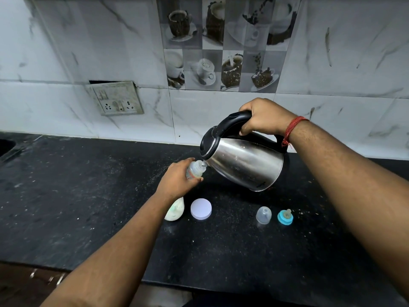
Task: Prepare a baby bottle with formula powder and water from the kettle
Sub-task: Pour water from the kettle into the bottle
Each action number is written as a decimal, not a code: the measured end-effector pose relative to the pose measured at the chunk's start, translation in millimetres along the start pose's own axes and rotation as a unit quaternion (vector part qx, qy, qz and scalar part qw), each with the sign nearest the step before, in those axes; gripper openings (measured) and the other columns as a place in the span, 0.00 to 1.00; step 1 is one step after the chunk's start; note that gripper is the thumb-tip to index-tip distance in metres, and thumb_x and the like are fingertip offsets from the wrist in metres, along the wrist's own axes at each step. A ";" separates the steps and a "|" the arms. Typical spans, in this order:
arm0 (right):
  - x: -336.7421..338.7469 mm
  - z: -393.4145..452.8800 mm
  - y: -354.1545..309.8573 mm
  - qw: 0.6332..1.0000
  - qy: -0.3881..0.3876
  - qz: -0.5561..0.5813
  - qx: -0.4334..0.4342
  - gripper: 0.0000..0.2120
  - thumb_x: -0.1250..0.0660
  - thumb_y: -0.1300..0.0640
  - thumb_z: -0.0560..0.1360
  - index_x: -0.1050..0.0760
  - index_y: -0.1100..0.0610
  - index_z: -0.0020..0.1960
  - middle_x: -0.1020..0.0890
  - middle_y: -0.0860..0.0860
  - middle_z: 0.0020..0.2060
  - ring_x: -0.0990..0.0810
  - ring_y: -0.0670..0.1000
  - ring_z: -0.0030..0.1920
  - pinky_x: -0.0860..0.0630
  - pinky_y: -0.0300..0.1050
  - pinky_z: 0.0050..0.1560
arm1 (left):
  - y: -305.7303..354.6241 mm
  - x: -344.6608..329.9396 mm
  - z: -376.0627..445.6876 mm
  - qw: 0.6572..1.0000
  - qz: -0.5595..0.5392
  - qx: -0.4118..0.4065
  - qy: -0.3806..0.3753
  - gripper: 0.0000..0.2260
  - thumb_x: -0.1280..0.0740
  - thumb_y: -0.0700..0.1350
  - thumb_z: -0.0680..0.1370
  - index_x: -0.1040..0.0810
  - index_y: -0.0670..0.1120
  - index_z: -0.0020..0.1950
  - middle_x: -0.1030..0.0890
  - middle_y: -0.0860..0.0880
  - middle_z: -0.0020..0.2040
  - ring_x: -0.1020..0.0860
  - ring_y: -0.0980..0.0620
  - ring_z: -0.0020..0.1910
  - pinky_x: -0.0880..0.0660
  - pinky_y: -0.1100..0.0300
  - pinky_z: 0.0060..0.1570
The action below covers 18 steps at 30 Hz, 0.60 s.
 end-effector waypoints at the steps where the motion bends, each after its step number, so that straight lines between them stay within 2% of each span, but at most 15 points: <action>1: 0.6 1.4 -1.9 1.000 -0.004 -0.008 0.004 0.09 0.22 0.59 0.65 0.23 0.52 0.38 0.21 0.49 0.33 0.24 0.48 0.35 0.34 0.43 0.34 | 0.4 0.4 0.7 1.000 -0.003 0.001 0.001 0.33 0.22 0.54 0.74 0.27 0.47 0.76 0.20 0.48 0.69 0.23 0.44 0.67 0.25 0.43 0.67; 7: 0.4 10.1 -9.9 0.999 -0.023 -0.042 0.019 0.09 0.23 0.57 0.66 0.20 0.51 0.43 0.18 0.48 0.37 0.22 0.47 0.39 0.30 0.43 0.37 | 4.8 2.3 4.3 1.000 -0.007 -0.004 0.001 0.30 0.23 0.55 0.73 0.25 0.49 0.73 0.18 0.50 0.65 0.21 0.46 0.63 0.23 0.44 0.62; 14: 2.5 16.6 -18.0 0.996 -0.034 -0.069 0.034 0.10 0.23 0.57 0.67 0.24 0.48 0.39 0.19 0.47 0.37 0.22 0.47 0.39 0.31 0.43 0.37 | 7.7 3.8 6.9 1.000 -0.007 -0.009 0.005 0.28 0.23 0.57 0.72 0.23 0.51 0.69 0.16 0.52 0.60 0.18 0.50 0.58 0.21 0.47 0.57; 18: 4.9 19.3 -26.7 0.992 -0.044 -0.103 0.050 0.12 0.23 0.57 0.68 0.26 0.46 0.38 0.20 0.46 0.36 0.23 0.45 0.38 0.32 0.41 0.35 | 7.4 3.3 8.5 1.000 0.000 -0.009 0.003 0.28 0.24 0.57 0.72 0.23 0.51 0.70 0.16 0.52 0.61 0.19 0.49 0.59 0.21 0.46 0.58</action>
Point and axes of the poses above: each hand's wrist, its own z-axis towards the middle knuckle, its own x-axis out of the back of the hand, y = z × x, the point moved 7 cm from there along z, towards the middle knuckle
